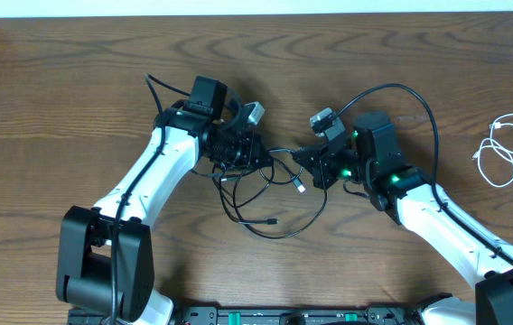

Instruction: Untangle cables

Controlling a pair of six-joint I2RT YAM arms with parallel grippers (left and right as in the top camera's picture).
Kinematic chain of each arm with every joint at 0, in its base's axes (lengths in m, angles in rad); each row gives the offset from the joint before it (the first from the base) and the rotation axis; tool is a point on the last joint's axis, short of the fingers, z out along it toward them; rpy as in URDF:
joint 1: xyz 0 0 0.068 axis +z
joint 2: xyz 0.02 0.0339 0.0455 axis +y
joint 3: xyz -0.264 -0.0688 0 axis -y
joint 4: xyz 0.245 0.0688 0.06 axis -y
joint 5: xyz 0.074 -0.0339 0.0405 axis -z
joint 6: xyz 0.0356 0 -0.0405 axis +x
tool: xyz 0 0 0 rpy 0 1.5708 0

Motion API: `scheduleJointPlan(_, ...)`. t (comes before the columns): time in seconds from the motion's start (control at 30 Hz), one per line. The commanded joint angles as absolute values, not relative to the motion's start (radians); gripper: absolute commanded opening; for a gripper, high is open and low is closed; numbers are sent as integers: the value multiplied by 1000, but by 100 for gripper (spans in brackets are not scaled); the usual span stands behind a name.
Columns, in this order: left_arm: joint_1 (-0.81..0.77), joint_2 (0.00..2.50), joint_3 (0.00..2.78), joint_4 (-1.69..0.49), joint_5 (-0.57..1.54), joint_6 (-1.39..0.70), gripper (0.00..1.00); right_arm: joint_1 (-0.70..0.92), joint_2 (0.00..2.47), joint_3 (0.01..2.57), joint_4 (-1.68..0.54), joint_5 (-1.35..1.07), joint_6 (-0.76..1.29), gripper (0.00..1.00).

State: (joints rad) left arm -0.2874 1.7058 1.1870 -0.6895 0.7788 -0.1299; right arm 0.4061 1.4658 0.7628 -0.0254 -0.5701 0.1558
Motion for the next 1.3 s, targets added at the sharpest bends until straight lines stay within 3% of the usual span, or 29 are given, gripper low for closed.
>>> scheduleJointPlan(0.0,-275,1709,1184,-721,631,-123,7,399,1453,779,-103,-393,164,15)
scheduleJointPlan(0.27,-274,1707,1184,-715,678,-108,7,399,1453,778,-200,-286,164,24)
scheduleJointPlan(0.4,-280,1707,1184,-694,812,-71,8,401,1453,778,-155,-485,132,32)
scheduleJointPlan(0.57,-307,1707,1184,-694,927,-27,8,401,1453,778,-77,-749,-40,31)
scheduleJointPlan(0.67,-324,1707,1184,-694,1023,11,7,401,1453,778,-70,-751,-92,24)
scheduleJointPlan(0.87,-335,1707,1184,-694,1170,34,7,401,1453,778,-71,-691,-122,24)
scheduleJointPlan(1.13,-335,1707,1184,-694,1211,49,8,401,1453,778,-71,-672,-129,15)
scheduleJointPlan(1.2,-335,1707,1184,-694,1241,49,8,401,1453,778,-71,-671,-129,29)
scheduleJointPlan(1.27,-336,1707,1184,-694,1253,49,7,401,1453,778,-70,-671,-129,34)
